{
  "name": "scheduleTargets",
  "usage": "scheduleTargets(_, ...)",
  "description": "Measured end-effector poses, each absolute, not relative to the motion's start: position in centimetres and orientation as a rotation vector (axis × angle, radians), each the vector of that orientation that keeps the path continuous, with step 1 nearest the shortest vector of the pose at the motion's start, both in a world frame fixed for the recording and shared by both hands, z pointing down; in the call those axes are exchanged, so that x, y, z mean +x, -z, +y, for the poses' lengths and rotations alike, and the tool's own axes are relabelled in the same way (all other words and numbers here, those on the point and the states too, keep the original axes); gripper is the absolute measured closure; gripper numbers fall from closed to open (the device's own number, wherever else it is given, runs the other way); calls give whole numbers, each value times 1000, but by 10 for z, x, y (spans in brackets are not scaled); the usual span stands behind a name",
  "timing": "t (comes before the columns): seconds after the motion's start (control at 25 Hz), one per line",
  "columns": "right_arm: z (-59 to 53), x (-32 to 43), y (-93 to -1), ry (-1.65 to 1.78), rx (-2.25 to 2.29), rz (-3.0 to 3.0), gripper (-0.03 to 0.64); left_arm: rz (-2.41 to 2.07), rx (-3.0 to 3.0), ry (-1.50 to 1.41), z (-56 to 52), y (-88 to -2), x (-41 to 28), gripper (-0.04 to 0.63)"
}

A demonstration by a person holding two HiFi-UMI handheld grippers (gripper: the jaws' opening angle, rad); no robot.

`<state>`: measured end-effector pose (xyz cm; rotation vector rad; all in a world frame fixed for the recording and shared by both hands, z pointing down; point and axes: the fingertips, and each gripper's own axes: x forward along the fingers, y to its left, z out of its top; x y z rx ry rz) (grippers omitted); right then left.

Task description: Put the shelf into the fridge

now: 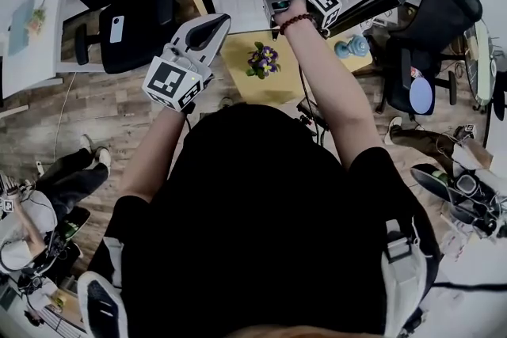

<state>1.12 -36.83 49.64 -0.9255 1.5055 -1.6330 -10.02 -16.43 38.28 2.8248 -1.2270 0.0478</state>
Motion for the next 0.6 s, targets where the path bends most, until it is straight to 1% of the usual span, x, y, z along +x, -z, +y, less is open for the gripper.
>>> scheduleTargets(0.32,-324,20,-497,1638,-924,1587,586,-1192,2832,-22,-162,-381,-88,577)
scheduleTargets(0.4,-305,24,-495,1633,-923,1622,563,-1174,2843,-12,-157,-382,-83,577)
scheduleTargets(0.48,-287,30,-496,1632,-915,1638,567,-1156,2853,-3,-152,-382,-78,577)
scheduleTargets(0.52,-278,34,-497,1637,-910,1648,592,-1146,2858,0,-150,-381,-74,577)
scheduleTargets(0.6,-259,37,-498,1662,-908,1687,592,-1123,2871,7,-148,-380,-67,577)
